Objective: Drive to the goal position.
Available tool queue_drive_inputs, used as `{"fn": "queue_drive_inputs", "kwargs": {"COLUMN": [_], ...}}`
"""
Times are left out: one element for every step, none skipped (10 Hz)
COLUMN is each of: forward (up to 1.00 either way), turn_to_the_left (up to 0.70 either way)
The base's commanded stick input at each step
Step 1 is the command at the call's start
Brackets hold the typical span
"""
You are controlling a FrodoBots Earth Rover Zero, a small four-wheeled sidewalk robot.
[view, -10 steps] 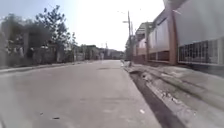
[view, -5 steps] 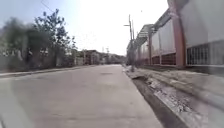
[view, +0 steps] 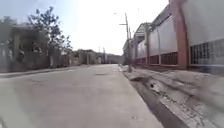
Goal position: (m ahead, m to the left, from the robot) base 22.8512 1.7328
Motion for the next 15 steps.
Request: {"fn": "queue_drive_inputs", "kwargs": {"forward": [0.85,0.85,0.85,0.85,0.85,0.85,0.85,0.85,0.85,0.85,0.85,0.85,0.85,0.85,0.85], "turn_to_the_left": [0.0,0.0,0.0,0.0,0.0,0.0,0.0,0.0,0.0,0.0,0.0,0.0,0.0,0.0,0.0]}}
